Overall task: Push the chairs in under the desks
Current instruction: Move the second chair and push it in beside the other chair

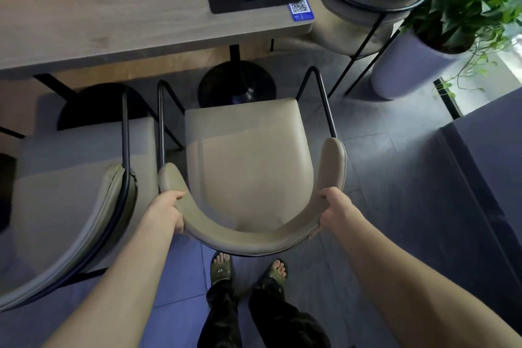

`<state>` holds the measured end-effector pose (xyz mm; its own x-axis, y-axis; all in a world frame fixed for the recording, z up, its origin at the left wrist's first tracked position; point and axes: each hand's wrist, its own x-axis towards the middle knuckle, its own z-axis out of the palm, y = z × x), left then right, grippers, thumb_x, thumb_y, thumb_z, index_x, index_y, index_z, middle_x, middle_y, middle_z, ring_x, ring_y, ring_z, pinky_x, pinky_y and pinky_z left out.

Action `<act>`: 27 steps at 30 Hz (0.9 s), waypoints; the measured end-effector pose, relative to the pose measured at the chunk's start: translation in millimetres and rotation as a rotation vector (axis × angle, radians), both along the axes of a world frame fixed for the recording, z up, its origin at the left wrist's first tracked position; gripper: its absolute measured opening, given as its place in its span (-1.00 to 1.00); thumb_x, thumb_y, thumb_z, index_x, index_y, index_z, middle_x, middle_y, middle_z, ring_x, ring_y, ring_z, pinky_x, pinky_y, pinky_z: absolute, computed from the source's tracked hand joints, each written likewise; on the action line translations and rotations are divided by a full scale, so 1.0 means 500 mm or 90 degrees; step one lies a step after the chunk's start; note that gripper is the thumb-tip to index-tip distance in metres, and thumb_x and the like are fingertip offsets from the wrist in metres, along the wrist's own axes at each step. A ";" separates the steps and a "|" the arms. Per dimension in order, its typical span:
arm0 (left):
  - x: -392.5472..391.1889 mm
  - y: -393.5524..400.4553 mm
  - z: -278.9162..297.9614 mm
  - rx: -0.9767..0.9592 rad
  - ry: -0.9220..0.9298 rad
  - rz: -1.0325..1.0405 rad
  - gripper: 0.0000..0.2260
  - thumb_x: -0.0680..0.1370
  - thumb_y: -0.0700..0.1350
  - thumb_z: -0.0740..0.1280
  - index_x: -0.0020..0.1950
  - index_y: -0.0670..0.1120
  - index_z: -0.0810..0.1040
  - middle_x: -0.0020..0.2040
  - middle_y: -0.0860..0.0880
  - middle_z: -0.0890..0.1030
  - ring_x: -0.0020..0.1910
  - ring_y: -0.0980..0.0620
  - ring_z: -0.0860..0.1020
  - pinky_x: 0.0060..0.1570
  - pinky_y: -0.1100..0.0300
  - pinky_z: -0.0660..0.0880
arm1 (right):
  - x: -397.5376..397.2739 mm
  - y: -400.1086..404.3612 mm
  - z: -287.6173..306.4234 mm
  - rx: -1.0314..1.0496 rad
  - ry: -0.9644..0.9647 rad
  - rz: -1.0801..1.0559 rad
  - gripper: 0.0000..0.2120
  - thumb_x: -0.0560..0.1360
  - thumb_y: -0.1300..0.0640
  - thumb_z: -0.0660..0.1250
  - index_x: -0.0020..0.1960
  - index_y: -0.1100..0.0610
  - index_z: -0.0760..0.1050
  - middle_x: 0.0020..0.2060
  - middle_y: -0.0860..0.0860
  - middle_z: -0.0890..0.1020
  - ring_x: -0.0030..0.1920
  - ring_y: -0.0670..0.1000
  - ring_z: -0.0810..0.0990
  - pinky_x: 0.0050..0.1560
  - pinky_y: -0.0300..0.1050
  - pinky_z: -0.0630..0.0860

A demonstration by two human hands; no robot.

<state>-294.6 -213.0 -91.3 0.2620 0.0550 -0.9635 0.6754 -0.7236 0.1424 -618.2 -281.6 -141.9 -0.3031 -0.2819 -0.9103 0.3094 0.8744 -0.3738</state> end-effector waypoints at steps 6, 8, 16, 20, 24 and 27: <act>0.021 0.016 0.005 -0.012 -0.041 0.047 -0.69 0.52 -0.10 0.41 0.16 -0.17 0.41 0.24 -0.18 0.51 0.30 -0.26 0.45 0.33 -0.28 0.31 | 0.025 -0.025 -0.006 0.029 -0.010 0.054 -0.46 0.41 0.25 0.22 0.39 0.09 0.41 0.30 0.16 0.51 0.16 0.29 0.51 -0.31 0.79 0.17; 0.033 0.013 0.008 -0.019 -0.062 0.057 -0.63 0.51 -0.11 0.42 0.25 -0.16 0.42 0.24 -0.18 0.49 0.30 -0.28 0.43 0.31 -0.32 0.31 | 0.033 -0.029 -0.013 0.027 -0.031 0.053 -0.42 0.37 0.24 0.22 0.40 0.08 0.42 0.32 0.15 0.51 0.16 0.29 0.51 -0.21 0.84 0.02; 0.044 0.039 0.019 -0.013 -0.044 0.068 -0.59 0.53 -0.09 0.40 0.32 -0.17 0.40 0.27 -0.18 0.50 0.32 -0.24 0.44 0.34 -0.27 0.30 | 0.058 -0.031 0.005 0.029 -0.021 0.091 -0.49 0.38 0.25 0.24 0.33 0.09 0.46 0.27 0.13 0.53 0.21 0.33 0.50 -0.25 0.85 0.02; 0.052 0.060 0.026 -0.019 -0.032 0.060 -0.61 0.53 -0.11 0.41 0.28 -0.20 0.42 0.36 -0.21 0.47 0.34 -0.21 0.44 0.37 -0.21 0.30 | 0.057 -0.020 -0.014 0.024 -0.015 0.132 -0.44 0.34 0.17 0.28 0.35 0.05 0.42 0.29 0.14 0.50 0.21 0.37 0.48 -0.36 0.82 0.14; 0.060 0.071 0.027 -0.050 -0.018 0.038 -0.45 0.48 -0.01 0.47 0.37 -0.20 0.37 0.32 -0.19 0.48 0.35 -0.25 0.42 0.31 -0.32 0.32 | 0.090 -0.007 0.058 0.050 0.009 0.134 -0.54 0.47 0.07 0.35 0.34 0.05 0.35 0.24 0.12 0.49 0.25 0.41 0.46 -0.34 0.74 0.21; 0.058 0.066 0.030 -0.063 -0.024 0.026 -0.37 0.45 0.07 0.48 0.39 -0.18 0.35 0.35 -0.18 0.46 0.39 -0.26 0.39 0.34 -0.34 0.27 | 0.098 -0.004 0.076 0.028 0.036 0.114 -0.55 0.48 0.09 0.34 0.35 0.10 0.38 0.21 0.16 0.57 0.18 0.30 0.56 0.06 0.51 0.46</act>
<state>-265.4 -180.1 -76.2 0.2975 -0.0287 -0.9543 0.6969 -0.6767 0.2376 -569.0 -283.5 -103.9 -0.3031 -0.2954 -0.9060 0.1276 0.9296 -0.3458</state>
